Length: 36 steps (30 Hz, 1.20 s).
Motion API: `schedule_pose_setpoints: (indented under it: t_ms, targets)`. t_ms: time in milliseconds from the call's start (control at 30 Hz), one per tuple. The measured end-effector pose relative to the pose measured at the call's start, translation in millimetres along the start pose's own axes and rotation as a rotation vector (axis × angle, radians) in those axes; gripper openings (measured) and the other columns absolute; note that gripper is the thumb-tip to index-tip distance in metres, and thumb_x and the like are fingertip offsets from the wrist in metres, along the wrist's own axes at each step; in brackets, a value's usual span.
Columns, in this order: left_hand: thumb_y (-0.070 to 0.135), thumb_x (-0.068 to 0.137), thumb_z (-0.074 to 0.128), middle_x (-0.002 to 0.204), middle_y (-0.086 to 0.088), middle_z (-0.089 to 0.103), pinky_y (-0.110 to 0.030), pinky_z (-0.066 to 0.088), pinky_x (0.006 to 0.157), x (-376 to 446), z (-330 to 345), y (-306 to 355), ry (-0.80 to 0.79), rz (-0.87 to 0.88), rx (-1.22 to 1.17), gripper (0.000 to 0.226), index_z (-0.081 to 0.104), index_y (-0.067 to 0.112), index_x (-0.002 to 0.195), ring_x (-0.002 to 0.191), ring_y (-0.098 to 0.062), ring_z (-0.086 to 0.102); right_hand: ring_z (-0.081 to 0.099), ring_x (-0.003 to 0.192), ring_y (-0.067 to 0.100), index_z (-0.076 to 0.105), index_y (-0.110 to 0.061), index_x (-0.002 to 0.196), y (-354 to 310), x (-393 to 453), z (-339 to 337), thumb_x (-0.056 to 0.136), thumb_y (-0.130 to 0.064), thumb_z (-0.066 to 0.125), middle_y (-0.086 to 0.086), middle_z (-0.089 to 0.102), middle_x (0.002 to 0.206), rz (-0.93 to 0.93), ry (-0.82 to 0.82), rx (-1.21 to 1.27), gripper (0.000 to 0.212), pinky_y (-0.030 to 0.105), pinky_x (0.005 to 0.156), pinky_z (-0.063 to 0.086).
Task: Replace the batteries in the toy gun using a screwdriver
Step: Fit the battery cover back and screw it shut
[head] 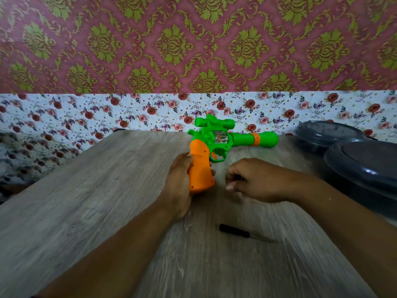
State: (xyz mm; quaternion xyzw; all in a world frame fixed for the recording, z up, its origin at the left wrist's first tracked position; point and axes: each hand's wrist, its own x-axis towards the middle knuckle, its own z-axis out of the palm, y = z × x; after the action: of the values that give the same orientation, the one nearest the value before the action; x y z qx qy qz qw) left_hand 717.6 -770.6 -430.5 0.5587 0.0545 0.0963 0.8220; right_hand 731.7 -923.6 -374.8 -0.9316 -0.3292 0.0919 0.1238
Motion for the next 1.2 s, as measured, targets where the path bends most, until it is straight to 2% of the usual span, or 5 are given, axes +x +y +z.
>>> schedule_pose_setpoints:
  t_ms: [167,400,533,700,1200]
  targets:
    - [0.025,0.100,0.034,0.109,-0.015,0.062,-0.050,0.048,0.091,-0.6,1.6,-2.4,0.027,0.163,0.177,0.026,0.059,0.024,0.103,0.100,-0.031,0.059,0.043,0.064,0.000,0.042,-0.025,0.065,-13.4,12.5,13.3,0.088,-0.014,0.059,-0.009,0.047,0.070,-0.166,0.319,0.137,0.030,0.014,0.059,0.032]
    - [0.015,0.101,0.026,0.089,0.002,0.062,-0.022,0.048,0.071,-6.2,5.7,-2.3,-0.045,0.267,0.196,0.033,0.057,0.025,0.094,0.079,-0.010,0.056,0.045,0.075,0.013,0.050,-0.014,0.073,-19.3,17.9,25.7,0.084,-0.010,0.062,0.000,0.050,0.080,-0.210,0.552,0.176,0.016,0.020,0.062,0.031]
    - [0.013,0.100,0.026,0.091,-0.010,0.061,-0.016,0.049,0.063,-3.9,6.4,-4.2,-0.040,0.268,0.177,0.032,0.057,0.017,0.094,0.080,-0.016,0.056,0.045,0.079,0.014,0.048,-0.019,0.074,-23.0,19.4,31.2,0.084,-0.012,0.061,-0.003,0.047,0.083,-0.214,0.578,0.129,0.018,0.032,0.072,0.039]
    - [0.022,0.103,0.024,0.098,-0.018,0.062,-0.035,0.048,0.082,-4.1,7.4,-6.6,-0.038,0.277,0.140,0.039,0.060,0.018,0.088,0.091,-0.025,0.057,0.051,0.083,0.019,0.046,-0.023,0.074,-26.3,15.8,32.1,0.085,-0.017,0.059,-0.003,0.049,0.087,-0.189,0.620,0.096,0.018,0.039,0.075,0.044]
    - [0.043,0.101,0.016,0.113,-0.011,0.068,-0.044,0.046,0.102,-9.9,9.7,-6.3,-0.006,0.220,0.212,0.050,0.063,0.028,0.093,0.107,-0.022,0.063,0.055,0.079,0.018,0.051,-0.019,0.077,-24.3,18.6,32.7,0.081,-0.023,0.067,-0.002,0.059,0.081,-0.014,0.668,0.298,0.017,0.031,0.071,0.043]
